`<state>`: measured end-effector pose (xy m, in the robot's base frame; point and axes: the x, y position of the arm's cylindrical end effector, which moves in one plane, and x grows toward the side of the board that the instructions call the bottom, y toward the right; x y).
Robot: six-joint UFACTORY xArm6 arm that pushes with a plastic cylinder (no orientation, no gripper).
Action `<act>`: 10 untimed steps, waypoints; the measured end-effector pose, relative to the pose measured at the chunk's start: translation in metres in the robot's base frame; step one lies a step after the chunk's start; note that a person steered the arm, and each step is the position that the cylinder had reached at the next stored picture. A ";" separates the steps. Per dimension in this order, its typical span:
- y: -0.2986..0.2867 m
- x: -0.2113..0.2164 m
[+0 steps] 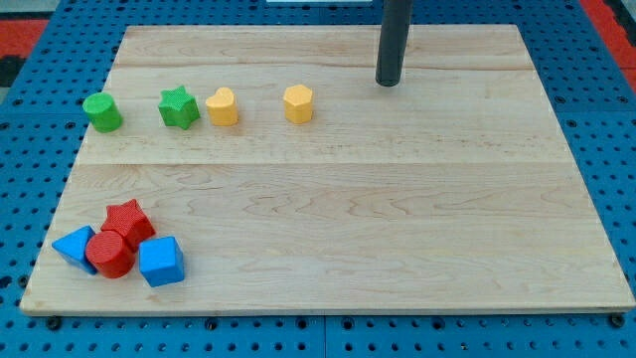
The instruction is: Slide your arm parallel to the bottom center
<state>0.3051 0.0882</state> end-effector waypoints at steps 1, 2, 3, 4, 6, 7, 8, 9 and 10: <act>0.000 0.003; 0.000 0.004; 0.007 0.011; 0.023 0.018; 0.092 0.123; 0.092 0.197; 0.063 0.243; -0.016 0.279; -0.115 0.290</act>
<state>0.5949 -0.0273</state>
